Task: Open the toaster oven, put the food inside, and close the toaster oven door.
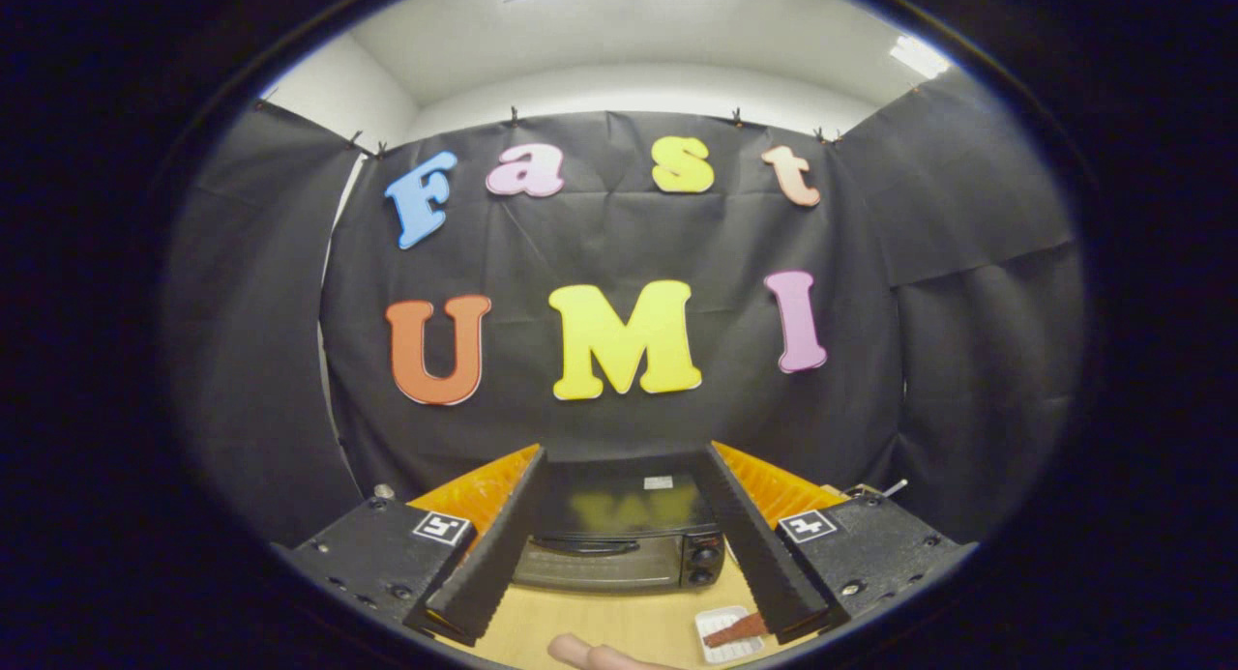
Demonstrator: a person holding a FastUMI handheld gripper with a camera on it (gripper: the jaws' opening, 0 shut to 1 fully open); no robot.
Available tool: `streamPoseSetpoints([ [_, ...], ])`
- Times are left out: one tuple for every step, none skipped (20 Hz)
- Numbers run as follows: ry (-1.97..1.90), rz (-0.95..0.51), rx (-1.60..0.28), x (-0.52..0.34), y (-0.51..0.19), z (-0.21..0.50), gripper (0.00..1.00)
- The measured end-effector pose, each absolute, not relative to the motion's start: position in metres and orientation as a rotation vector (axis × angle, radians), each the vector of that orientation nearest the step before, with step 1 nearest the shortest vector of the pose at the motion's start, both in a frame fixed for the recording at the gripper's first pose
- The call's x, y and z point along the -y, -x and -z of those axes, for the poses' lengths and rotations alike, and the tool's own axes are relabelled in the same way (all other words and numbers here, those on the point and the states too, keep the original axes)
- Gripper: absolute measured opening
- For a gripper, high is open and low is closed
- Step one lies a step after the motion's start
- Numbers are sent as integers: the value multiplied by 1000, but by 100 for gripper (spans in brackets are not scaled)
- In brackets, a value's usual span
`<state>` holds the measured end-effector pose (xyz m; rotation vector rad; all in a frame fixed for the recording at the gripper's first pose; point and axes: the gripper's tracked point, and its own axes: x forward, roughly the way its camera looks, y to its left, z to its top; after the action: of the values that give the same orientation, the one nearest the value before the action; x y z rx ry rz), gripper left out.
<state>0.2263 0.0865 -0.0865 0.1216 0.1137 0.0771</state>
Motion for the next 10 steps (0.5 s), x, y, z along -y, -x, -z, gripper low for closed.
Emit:
streamPoseSetpoints([
  [-121, -83, -153, -95, -249, 104, 100],
  [-121, -84, -188, -103, -269, 119, 100],
  [-119, -86, -206, -111, -287, 130, 100],
  [-111, -85, -230, -119, -303, 144, 100],
  [-99, -96, -262, -131, -316, 158, 100],
  [-86, -104, -299, -140, -329, 176, 100],
  [-69, -108, -340, -148, -341, 193, 100],
  [-48, -93, -380, -150, -350, 208, 100],
  [-32, -78, -420, -150, -356, 222, 100],
  [-33, -72, -457, -151, -361, 237, 100],
])
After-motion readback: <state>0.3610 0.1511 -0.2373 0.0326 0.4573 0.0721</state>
